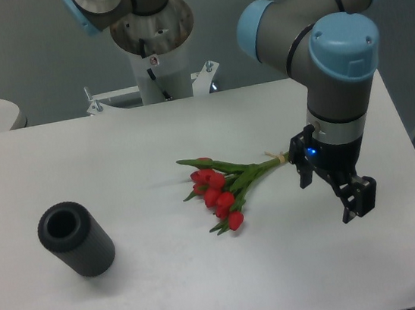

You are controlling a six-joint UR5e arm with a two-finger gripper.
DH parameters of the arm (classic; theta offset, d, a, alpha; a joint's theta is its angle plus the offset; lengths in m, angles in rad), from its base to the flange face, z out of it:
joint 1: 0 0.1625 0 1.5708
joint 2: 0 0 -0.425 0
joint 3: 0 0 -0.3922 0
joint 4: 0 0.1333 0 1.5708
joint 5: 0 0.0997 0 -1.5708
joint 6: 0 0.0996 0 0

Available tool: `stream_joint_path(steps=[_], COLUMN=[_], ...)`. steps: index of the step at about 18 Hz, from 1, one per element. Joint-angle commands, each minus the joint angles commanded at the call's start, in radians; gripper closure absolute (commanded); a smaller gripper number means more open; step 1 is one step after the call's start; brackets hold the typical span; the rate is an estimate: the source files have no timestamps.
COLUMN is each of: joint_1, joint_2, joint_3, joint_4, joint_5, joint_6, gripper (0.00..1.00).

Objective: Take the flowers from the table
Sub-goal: 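Move the open gripper over the green tulip stems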

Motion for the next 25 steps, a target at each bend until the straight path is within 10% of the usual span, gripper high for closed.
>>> stream_joint_path(steps=[22,25], joint_1=[0.011,0.009], joint_2=[0.046,0.046], joint_3=[-0.428,-0.497], joint_4=[0.068,0.142], joint_5=[0.138,0.138], joint_6=[-0.060,-0.063], gripper=[0.00,0.00])
